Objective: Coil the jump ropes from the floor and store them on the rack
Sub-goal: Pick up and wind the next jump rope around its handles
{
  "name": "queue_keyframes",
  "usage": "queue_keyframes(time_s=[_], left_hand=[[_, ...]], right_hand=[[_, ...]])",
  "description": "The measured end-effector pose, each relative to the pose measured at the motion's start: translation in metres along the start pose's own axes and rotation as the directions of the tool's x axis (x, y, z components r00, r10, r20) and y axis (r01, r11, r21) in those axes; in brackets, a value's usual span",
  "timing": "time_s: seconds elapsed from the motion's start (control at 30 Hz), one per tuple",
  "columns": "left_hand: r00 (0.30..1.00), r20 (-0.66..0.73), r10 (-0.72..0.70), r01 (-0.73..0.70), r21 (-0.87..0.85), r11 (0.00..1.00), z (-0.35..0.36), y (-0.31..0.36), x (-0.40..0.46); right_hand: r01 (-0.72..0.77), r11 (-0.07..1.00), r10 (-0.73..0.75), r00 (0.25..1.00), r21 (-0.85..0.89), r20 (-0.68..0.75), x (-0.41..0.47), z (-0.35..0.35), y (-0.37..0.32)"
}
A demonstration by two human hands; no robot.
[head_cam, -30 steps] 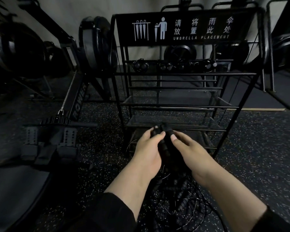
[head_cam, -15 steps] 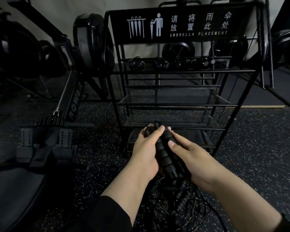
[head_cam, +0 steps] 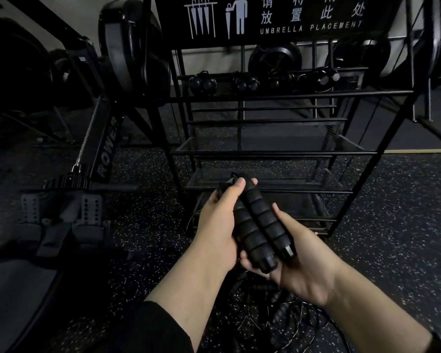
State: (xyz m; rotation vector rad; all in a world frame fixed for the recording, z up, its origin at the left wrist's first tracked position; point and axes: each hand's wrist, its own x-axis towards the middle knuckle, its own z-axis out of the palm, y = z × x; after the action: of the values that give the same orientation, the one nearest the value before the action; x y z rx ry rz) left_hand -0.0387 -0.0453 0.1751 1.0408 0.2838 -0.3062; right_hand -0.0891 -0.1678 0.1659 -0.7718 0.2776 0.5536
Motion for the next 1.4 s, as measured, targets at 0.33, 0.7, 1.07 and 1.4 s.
queue_keyframes(time_s=[0.33,0.7,1.07,1.4], left_hand=[[0.997,-0.033,0.071,-0.056,0.332,0.942,-0.005,0.011,0.013],[0.887,0.251,0.388,-0.461,0.541,0.703,-0.04,0.032,0.023],[0.927,0.302,0.222,-0.344,0.921,0.182,-0.022,0.001,0.017],[0.933,0.349,0.091,-0.326,0.923,-0.205,-0.03,0.009,0.015]], right_hand=[[-0.021,0.998,0.002,0.961,0.066,0.277,0.012,-0.016,-0.002],[-0.081,0.995,0.035,0.831,0.058,0.555,0.002,-0.032,-0.009],[0.177,0.984,-0.165,0.953,-0.023,0.252,0.003,-0.032,-0.01],[0.097,0.296,-0.479,0.876,-0.95,-0.06,0.003,-0.02,-0.015]])
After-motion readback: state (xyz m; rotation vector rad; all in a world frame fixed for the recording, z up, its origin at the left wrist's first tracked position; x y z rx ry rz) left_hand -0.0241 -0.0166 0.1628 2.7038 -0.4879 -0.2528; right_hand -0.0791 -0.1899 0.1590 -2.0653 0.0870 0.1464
